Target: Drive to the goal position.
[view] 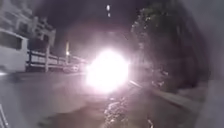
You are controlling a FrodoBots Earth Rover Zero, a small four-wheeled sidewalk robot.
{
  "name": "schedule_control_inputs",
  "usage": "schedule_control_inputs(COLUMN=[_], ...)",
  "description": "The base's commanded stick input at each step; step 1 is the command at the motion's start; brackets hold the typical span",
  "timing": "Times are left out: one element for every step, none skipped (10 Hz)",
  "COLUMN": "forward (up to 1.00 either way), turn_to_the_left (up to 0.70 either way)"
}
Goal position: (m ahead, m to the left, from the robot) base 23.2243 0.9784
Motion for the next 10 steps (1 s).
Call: schedule_control_inputs(forward=[0.70, 0.70, 0.70, 0.70, 0.70, 0.70, 0.70, 0.70, 0.70, 0.70], turn_to_the_left=[-0.34, -0.34, -0.20, 0.00, 0.00, 0.00, 0.00, 0.00, 0.00, 0.00])
